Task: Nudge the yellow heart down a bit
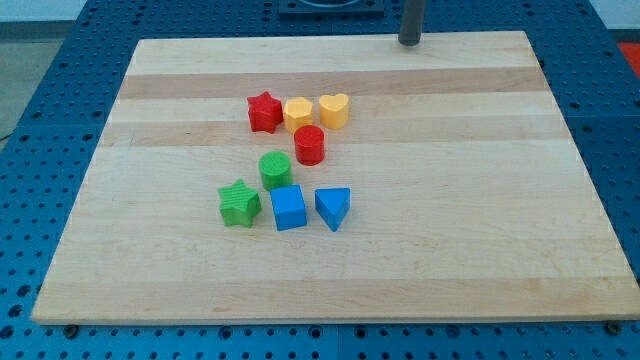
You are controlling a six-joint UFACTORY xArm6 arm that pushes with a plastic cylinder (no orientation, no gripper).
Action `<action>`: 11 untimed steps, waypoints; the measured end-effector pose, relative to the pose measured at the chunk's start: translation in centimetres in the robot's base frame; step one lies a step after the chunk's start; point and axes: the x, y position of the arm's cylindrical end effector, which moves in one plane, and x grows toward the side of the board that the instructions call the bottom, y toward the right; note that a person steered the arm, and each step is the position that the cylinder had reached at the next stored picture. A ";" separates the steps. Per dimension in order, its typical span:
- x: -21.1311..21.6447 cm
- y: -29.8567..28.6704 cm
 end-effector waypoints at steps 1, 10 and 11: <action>0.0 0.0; 11.1 -11.3; 13.6 -17.1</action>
